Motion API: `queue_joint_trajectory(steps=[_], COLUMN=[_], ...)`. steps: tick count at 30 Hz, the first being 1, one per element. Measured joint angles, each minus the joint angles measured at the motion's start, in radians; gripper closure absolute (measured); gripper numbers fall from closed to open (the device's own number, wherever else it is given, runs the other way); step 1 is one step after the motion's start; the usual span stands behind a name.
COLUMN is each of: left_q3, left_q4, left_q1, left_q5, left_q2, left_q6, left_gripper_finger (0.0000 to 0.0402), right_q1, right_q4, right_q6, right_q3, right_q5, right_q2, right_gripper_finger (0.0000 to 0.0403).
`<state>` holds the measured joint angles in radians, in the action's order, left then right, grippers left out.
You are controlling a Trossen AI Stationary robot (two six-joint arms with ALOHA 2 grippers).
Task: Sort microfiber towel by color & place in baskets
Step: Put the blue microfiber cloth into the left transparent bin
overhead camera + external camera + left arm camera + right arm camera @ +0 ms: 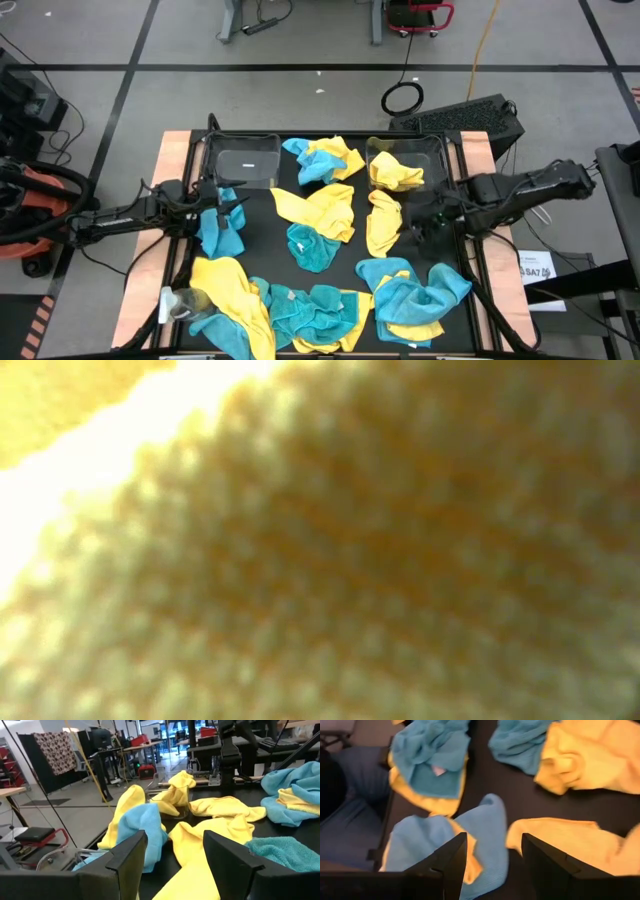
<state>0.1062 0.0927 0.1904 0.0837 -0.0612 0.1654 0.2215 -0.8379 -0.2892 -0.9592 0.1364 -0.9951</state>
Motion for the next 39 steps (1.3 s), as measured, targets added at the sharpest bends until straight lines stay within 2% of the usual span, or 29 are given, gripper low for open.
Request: queue_joint_trajectory(steps=[17,21,28,32,39], left_q3=[0.0,0.0,0.0,0.0,0.0], left_q4=[-0.023,-0.025,-0.025,-0.025,-0.035], left_q1=[0.0,0.0,0.0,0.0,-0.001], left_q5=[0.0,0.0,0.0,-0.013,-0.039], left_q2=[0.0,0.0,0.0,0.0,-0.005], left_q6=[-0.029,-0.104,-0.111,-0.203,-0.231], left_gripper_finger=[0.0194,0.0194,0.0194,0.0194,0.0194], right_q1=[0.285,0.349,0.455,0.51,0.608], right_q4=[0.003,0.012,0.061,0.088,0.14], right_q6=[-0.2,-0.262,-0.361,-0.432,-0.584], right_q3=[-0.001,-0.001,-0.001,-0.001,-0.001], right_q5=[-0.036,-0.04,-0.039,-0.034,-0.031], right_q2=[-0.048,-0.087,-0.179,-0.234,-0.303], right_gripper_finger=[0.0222,0.0222,0.0222,0.0222,0.0222])
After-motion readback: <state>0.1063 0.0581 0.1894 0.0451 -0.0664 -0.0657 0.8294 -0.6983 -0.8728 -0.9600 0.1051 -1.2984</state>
